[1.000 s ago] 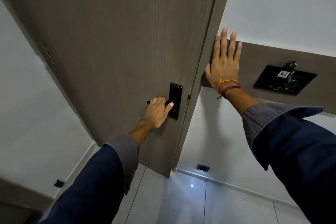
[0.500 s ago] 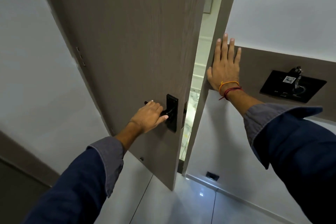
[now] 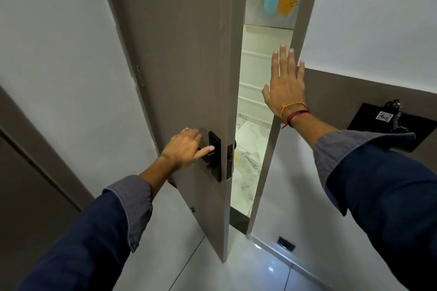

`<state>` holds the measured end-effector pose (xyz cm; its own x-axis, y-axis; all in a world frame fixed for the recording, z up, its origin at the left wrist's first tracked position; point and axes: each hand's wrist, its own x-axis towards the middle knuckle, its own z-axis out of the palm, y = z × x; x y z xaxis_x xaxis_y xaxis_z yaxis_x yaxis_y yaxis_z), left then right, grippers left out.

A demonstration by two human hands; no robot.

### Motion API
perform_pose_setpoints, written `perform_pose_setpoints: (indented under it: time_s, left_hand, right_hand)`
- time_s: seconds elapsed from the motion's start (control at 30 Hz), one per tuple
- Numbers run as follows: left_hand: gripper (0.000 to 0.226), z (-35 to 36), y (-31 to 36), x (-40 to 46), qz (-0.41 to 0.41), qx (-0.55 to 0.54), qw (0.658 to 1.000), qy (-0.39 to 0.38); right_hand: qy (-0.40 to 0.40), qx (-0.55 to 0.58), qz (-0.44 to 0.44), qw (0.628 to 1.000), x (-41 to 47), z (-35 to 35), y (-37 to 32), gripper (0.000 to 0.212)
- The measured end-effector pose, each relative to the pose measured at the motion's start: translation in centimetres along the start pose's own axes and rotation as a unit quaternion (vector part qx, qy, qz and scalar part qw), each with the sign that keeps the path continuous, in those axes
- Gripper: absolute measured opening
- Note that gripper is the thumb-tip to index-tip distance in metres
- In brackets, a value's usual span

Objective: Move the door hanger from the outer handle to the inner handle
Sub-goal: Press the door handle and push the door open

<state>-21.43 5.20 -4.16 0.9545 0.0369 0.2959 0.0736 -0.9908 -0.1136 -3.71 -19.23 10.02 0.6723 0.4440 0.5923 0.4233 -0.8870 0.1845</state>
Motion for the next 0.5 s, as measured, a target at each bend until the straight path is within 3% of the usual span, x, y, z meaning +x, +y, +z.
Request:
perform_pose_setpoints:
  time_s: [0.27,0.5]
  left_hand:
    - [0.074,-6.1,1.3,1.9,-0.083,-0.102,0.975,0.177]
    - [0.097,-11.0,4.4,2.7,-0.124,-0.241,0.908,0.319]
  right_hand:
    - [-0.008,0.040,-0.042,0.998,0.3,-1.0,-2.2,0.087]
    - [-0.029,0.092,-0.090,0.991,-0.6,0.0,-5.8,0.088]
